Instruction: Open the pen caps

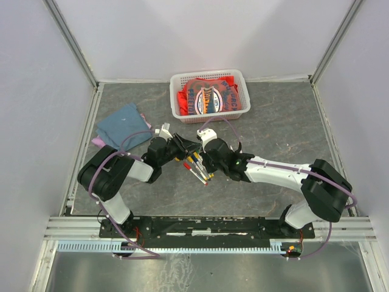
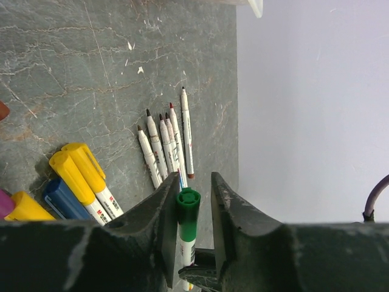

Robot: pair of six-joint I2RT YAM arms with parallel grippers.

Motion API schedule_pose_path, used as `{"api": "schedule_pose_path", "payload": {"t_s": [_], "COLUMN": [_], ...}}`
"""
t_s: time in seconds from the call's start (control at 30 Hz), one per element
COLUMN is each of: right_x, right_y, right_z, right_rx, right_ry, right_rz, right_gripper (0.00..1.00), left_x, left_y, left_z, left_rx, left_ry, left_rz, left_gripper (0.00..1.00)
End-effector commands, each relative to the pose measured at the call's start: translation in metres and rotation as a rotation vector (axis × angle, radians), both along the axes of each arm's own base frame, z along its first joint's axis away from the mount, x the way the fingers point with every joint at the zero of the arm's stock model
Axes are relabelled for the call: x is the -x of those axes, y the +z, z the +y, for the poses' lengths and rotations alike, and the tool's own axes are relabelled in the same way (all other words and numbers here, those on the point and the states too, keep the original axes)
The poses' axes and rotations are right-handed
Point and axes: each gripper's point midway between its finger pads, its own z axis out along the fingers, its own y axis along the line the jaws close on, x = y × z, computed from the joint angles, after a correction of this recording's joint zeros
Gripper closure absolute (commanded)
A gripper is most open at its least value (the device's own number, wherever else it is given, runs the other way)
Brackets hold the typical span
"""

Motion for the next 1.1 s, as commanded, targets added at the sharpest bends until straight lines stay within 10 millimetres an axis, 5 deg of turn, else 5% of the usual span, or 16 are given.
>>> {"api": "schedule_pose_path", "payload": {"t_s": [0.0,0.43,0.63,0.73,0.9,1.07], "right_x": [-0.011,-0.015,-0.014,-0.014,-0.015,-0.016], "right_y": [0.025,0.027,0.026,0.027,0.033,0.036], "right_z": [0.013,0.011,0.010,0.010,0.012,0.017], "right_rx": [-0.050,-0.047,-0.043,-0.043,-0.056,-0.066], "right_ry": [-0.002,-0.018,-0.020,-0.018,-0.019,-0.011], "right_rz": [-0.055,-0.071,-0.068,-0.069,-0.072,-0.070], "right_gripper": [0.99,0.99,0.99,0.99,0.77,0.72], "left_x": [0.001,0.005,0.007,0.007,0.009,0.012], "left_y": [0.021,0.017,0.019,0.022,0.030,0.038], "left_z": [-0.010,-0.014,-0.014,-0.015,-0.016,-0.019], "left_rx": [0.068,0.079,0.088,0.093,0.117,0.146], "left_ry": [-0.032,-0.048,-0.051,-0.055,-0.069,-0.096], "left_rz": [-0.051,-0.044,-0.059,-0.070,-0.095,-0.125], "left_gripper": [0.70,0.71,0.96,0.97,0.97,0.97]}}
